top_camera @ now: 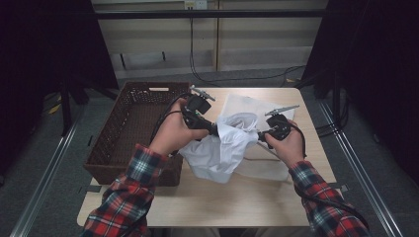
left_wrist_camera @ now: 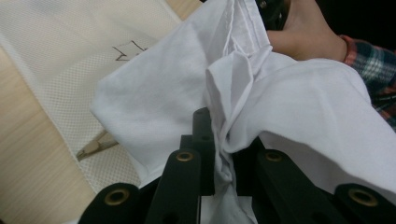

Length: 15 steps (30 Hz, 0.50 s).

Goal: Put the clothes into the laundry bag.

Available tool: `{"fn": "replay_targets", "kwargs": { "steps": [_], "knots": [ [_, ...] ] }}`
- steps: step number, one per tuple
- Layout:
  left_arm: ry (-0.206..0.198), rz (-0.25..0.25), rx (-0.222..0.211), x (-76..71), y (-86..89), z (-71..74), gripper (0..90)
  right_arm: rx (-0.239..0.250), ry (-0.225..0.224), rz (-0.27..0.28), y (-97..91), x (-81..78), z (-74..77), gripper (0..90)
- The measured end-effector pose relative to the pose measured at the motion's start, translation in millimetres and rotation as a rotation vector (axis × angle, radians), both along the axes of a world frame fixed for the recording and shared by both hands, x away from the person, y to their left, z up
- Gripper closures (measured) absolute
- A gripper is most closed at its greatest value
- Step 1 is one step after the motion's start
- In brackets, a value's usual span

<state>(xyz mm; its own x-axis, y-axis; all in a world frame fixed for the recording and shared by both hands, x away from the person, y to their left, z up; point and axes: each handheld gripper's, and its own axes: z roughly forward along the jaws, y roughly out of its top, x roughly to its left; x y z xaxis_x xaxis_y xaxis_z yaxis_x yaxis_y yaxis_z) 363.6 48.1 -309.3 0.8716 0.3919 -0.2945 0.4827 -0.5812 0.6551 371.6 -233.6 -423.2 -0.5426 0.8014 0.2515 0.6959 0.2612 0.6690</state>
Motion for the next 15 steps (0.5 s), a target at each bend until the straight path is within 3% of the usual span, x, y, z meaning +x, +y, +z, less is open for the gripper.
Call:
{"fn": "replay_targets", "kwargs": {
  "steps": [11,12,15],
  "knots": [
    [0.027,-0.088,-0.002,-25.6,-12.2,-19.0,83.8,0.011,0.016,-0.02,-3.1,5.2,-4.5,89.9],
    [0.032,-0.093,-0.017,-27.0,-13.3,-21.5,83.8,0.015,0.014,-0.018,-2.3,5.7,-4.0,89.9],
    [0.039,-0.106,-0.005,-29.9,-16.7,-28.5,83.9,0.008,0.007,-0.012,0.9,6.4,-2.1,89.9]
  ]
}}
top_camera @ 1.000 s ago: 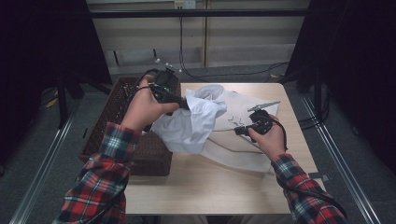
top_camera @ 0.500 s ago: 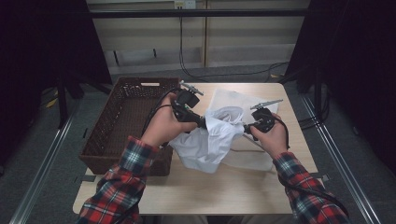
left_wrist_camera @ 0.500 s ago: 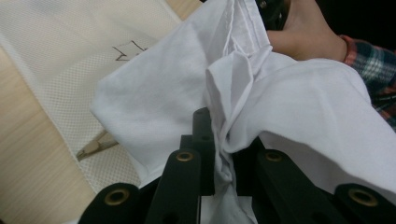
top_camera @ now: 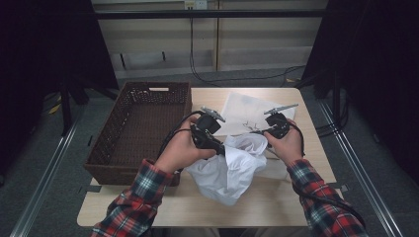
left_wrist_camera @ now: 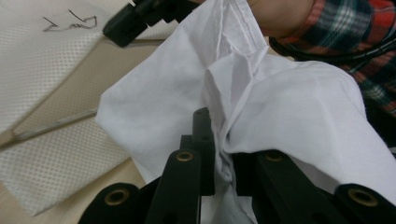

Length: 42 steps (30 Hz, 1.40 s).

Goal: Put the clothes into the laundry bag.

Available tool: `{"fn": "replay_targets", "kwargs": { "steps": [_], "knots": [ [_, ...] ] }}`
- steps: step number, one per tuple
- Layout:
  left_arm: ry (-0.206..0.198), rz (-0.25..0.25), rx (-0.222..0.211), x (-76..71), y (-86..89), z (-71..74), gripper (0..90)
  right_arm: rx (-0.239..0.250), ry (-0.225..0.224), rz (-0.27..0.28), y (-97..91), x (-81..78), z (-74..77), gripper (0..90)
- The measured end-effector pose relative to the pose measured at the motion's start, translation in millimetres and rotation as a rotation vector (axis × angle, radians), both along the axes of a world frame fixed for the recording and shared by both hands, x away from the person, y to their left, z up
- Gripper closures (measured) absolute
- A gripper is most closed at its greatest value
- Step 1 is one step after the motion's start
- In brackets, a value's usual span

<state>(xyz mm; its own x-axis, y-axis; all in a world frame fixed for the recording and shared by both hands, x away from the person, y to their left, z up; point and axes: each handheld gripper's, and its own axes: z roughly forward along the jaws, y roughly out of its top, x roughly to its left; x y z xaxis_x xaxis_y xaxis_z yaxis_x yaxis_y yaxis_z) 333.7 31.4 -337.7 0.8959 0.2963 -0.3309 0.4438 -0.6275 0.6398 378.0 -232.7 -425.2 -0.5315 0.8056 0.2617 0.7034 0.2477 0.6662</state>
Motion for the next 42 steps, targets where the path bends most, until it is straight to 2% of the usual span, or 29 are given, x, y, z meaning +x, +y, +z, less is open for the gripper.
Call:
{"fn": "replay_targets", "kwargs": {
  "steps": [2,3,6,7,11,13,15,16,19,21,22,26,27,30,32,36,38,40,41,42],
  "knots": [
    [0.013,0.005,-0.003,-1.6,-2.6,-6.8,83.8,0.008,0.003,0.008,2.3,0.2,1.5,89.9],
    [0.008,-0.004,0.013,-1.5,-3.3,-9.6,83.9,0.005,-0.003,0.009,3.7,0.2,2.4,89.9],
    [0.003,0.008,0.015,-1.6,-7.1,-20.9,83.9,0.004,-0.003,0.016,6.7,-0.1,3.6,89.9],
    [-0.006,0.016,0.032,-1.0,-8.8,-25.1,83.8,0.003,-0.002,0.017,7.5,-0.3,3.6,89.9],
    [0.01,0.037,0.014,1.4,-15.4,-39.9,83.8,0.009,-0.003,0.022,9.1,-1.8,1.9,89.9],
    [-0.014,0.054,0.026,2.5,-19.1,-44.9,83.8,0.009,0.004,0.022,8.8,-2.6,0.6,89.9],
    [-0.016,0.074,0.019,1.9,-23.5,-49.5,83.9,0.012,0.001,0.028,8.2,-3.4,0.1,89.9],
    [-0.027,0.067,0.04,2.7,-25.0,-51.0,83.9,0.014,0.001,0.029,8.1,-3.9,0.2,89.9],
    [-0.026,0.071,0.042,3.2,-29.6,-58.3,83.9,0.028,-0.004,0.033,7.4,-6.0,2.4,89.9],
    [-0.04,0.091,0.046,2.8,-31.7,-62.1,83.9,0.03,-0.003,0.039,7.3,-7.4,4.8,89.9],
    [-0.044,0.088,0.055,3.2,-31.7,-62.9,83.9,0.029,-0.012,0.04,6.8,-8.0,6.7,89.9],
    [-0.043,0.138,0.043,5.7,-31.0,-67.7,83.9,0.023,-0.02,0.049,6.0,-9.9,12.9,89.9],
    [-0.049,0.155,0.056,5.6,-31.2,-68.2,84.0,0.02,-0.026,0.051,5.7,-10.1,14.5,90.0],
    [-0.047,0.16,0.051,7.1,-32.0,-73.5,84.0,0.021,-0.03,0.048,5.9,-10.9,21.0,90.0],
    [-0.037,0.167,0.055,8.5,-31.6,-77.5,84.0,0.021,-0.038,0.054,6.3,-10.9,25.7,90.0],
    [-0.021,0.216,0.061,13.2,-27.7,-84.0,84.0,0.022,-0.045,0.068,9.4,-13.1,34.9,90.0],
    [-0.019,0.245,0.054,14.1,-25.9,-84.2,84.0,0.019,-0.053,0.088,11.3,-14.3,37.1,89.9],
    [-0.038,0.26,0.064,15.4,-23.7,-81.6,84.1,0.012,-0.052,0.094,12.6,-15.6,37.4,90.0],
    [-0.037,0.288,0.049,15.9,-23.2,-80.8,84.1,0.017,-0.05,0.099,12.8,-15.8,37.0,90.0],
    [-0.036,0.291,0.048,16.9,-22.6,-80.4,84.1,0.018,-0.048,0.101,13.4,-16.0,36.3,90.0]
  ]
}}
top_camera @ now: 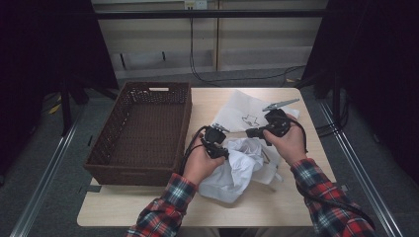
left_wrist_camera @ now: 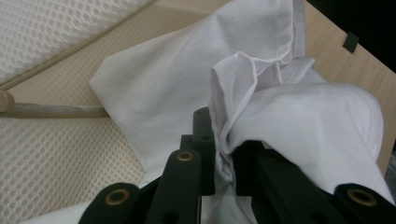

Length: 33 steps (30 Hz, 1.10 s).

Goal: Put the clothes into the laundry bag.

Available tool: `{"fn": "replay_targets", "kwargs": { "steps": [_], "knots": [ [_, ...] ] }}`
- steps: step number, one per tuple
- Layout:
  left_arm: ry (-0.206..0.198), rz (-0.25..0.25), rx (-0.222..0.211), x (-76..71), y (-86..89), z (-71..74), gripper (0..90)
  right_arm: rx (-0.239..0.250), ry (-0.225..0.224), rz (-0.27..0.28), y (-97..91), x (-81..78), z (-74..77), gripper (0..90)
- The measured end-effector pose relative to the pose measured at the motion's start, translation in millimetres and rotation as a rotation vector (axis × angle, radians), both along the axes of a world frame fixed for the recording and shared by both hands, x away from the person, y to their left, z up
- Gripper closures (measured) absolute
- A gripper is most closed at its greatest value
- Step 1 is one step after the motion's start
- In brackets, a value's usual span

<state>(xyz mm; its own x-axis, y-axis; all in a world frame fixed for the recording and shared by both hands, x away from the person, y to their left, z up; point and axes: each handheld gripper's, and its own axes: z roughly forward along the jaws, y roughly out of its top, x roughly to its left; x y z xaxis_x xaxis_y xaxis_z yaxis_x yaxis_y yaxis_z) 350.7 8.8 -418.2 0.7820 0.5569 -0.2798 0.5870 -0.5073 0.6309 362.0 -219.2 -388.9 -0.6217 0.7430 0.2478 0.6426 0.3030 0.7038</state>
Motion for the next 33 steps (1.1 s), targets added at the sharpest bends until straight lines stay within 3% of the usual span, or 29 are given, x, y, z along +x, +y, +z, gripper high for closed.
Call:
{"fn": "replay_targets", "kwargs": {
  "steps": [3,9,18,28,30,33],
  "knots": [
    [0.012,0.025,-0.033,3.5,-0.1,-0.9,84.2,0.006,0.006,0.004,2.0,-0.2,-1.2,90.0],
    [0.0,0.071,-0.053,8.1,-2.4,-8.4,84.2,0.032,0.024,0.033,9.6,-0.2,-0.6,90.0],
    [-0.05,0.16,-0.117,16.0,-3.9,-16.4,84.1,0.05,0.029,0.068,15.3,-2.2,-1.7,90.0],
    [-0.089,0.184,-0.151,21.1,-9.7,-30.5,82.3,0.06,0.042,0.062,12.2,-1.9,-8.3,90.0],
    [-0.091,0.177,-0.145,21.2,-9.8,-32.5,76.9,0.048,0.039,0.056,11.8,-2.3,-9.2,90.0],
    [-0.073,0.179,-0.112,21.0,-8.0,-30.8,58.8,0.051,0.042,0.041,8.8,-1.8,-12.5,90.0]
  ]
}}
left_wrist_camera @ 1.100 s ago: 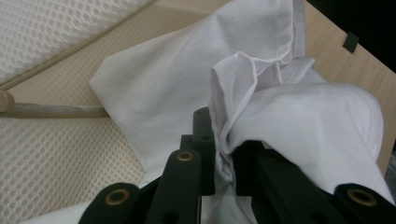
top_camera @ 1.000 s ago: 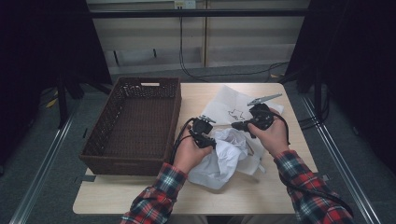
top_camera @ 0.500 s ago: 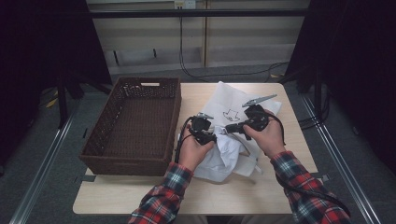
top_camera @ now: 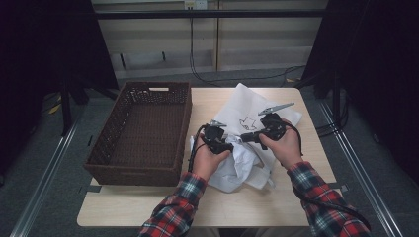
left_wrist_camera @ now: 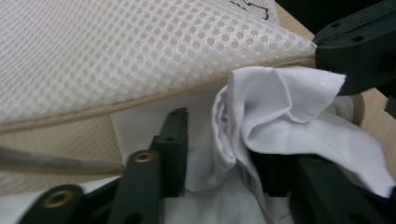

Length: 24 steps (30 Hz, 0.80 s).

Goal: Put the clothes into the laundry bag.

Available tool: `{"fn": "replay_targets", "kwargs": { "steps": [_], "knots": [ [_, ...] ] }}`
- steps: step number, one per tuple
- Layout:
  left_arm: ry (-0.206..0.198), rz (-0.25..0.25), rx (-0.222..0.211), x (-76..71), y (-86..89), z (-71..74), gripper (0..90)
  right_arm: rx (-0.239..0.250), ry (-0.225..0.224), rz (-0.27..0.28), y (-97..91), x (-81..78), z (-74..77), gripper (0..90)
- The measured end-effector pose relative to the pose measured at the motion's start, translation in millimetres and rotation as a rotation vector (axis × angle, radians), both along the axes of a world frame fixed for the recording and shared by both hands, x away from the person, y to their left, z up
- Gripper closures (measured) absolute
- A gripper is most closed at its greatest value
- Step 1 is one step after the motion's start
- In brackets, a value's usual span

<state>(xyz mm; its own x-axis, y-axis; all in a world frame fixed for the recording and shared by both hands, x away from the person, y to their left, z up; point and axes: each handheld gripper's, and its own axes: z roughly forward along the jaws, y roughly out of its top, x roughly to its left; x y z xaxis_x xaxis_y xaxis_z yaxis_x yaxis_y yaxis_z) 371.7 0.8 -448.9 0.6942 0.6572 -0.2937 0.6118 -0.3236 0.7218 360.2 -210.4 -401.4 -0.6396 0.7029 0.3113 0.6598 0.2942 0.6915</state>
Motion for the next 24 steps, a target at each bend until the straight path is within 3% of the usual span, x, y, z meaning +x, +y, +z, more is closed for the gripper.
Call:
{"fn": "replay_targets", "kwargs": {
  "steps": [5,8,12,14,17,20,22,23,24],
  "knots": [
    [-0.013,-0.017,0.063,-4.7,3.2,7.9,36.2,-0.006,0.004,-0.022,-7.6,1.1,-5.9,90.0],
    [-0.004,-0.021,0.069,-11.0,7.8,13.9,29.3,-0.001,0.003,-0.028,-11.1,0.7,-8.8,89.9],
    [-0.037,-0.044,0.092,-21.6,14.3,21.4,18.4,0.003,0.01,-0.033,-14.0,0.2,-12.5,89.9],
    [-0.044,-0.053,0.104,-27.6,16.1,21.9,17.2,0.006,0.012,-0.034,-14.6,0.7,-14.5,89.9],
    [-0.044,-0.064,0.13,-32.1,18.6,14.4,14.6,0.008,0.014,-0.033,-13.7,1.3,-15.9,89.9],
    [-0.039,-0.04,0.149,-34.1,20.4,-2.3,13.4,0.007,0.015,-0.033,-12.6,1.7,-16.6,89.9],
    [-0.03,-0.04,0.154,-36.0,20.2,-11.7,13.2,0.006,0.014,-0.031,-12.2,1.8,-17.0,89.9],
    [-0.032,-0.028,0.126,-38.2,17.2,-18.3,13.2,0.006,0.019,-0.033,-11.7,1.7,-17.3,89.9],
    [-0.035,-0.045,0.136,-39.5,15.7,-23.8,13.2,0.008,0.017,-0.027,-11.5,2.1,-17.9,89.9]
  ]
}}
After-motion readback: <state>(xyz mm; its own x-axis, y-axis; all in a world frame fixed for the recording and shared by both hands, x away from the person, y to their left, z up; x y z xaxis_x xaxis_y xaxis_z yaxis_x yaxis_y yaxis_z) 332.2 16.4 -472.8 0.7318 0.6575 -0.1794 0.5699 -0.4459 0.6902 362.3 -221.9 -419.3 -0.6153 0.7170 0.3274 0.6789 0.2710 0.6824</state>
